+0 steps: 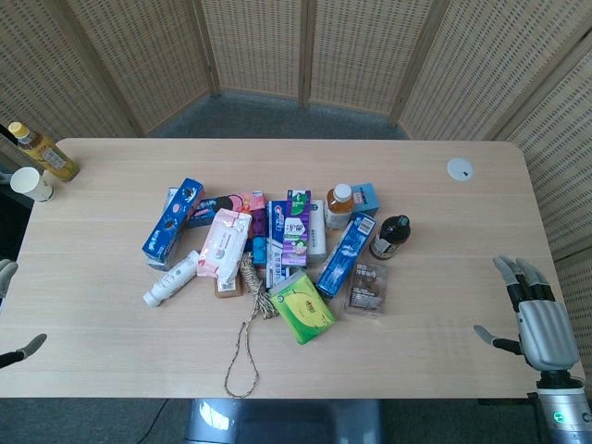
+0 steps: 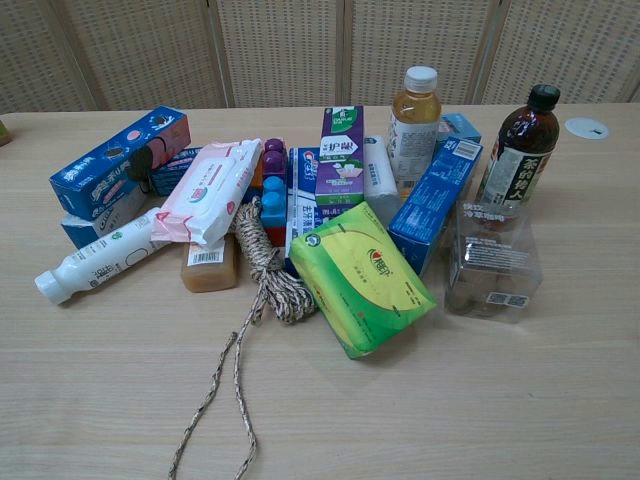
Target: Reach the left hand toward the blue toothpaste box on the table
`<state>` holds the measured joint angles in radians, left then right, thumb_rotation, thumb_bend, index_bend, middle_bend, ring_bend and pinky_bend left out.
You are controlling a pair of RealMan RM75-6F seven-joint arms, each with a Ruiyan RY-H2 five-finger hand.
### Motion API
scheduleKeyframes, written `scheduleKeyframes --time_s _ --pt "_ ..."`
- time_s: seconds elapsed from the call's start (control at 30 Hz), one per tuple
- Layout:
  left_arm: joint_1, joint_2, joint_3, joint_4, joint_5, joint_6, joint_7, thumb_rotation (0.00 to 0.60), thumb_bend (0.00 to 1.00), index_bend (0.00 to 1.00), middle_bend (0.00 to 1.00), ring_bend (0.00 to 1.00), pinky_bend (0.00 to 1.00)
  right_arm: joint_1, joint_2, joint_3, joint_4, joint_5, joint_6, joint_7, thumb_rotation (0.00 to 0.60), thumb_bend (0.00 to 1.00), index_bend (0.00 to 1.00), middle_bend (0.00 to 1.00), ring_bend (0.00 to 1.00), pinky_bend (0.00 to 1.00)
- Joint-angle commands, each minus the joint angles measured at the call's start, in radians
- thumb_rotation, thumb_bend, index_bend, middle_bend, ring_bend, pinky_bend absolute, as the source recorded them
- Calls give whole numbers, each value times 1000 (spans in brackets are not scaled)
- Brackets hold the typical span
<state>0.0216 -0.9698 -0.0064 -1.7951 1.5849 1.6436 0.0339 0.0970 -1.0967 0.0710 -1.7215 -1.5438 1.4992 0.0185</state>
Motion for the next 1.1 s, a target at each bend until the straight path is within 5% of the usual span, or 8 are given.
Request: scheduleKeyframes --time_s 0.03,0.27,0.43,0.63,1.1 --pt "0 0 -1 2 -1 -2 0 600 0 0 0 0 0 0 -1 -1 -1 -2 0 -2 600 0 0 0 0 0" --pt "-27 -5 -8 61 42 -17 -23 600 0 0 0 0 0 -3 0 1 -5 1 5 -4 600 0 0 0 0 0" --pt "-162 -19 -48 289 208 -40 -157 600 0 0 0 0 0 0 -2 5 -2 12 -1 -9 600 0 0 0 0 0" --pt "-322 -24 -91 464 282 -131 -157 600 0 0 0 0 0 1 -10 12 -2 25 -1 -28 600 0 0 0 0 0" --pt "-595 -127 -19 794 434 -347 -119 600 0 0 0 0 0 19 -45 34 30 83 -34 -84 600 0 0 0 0 0"
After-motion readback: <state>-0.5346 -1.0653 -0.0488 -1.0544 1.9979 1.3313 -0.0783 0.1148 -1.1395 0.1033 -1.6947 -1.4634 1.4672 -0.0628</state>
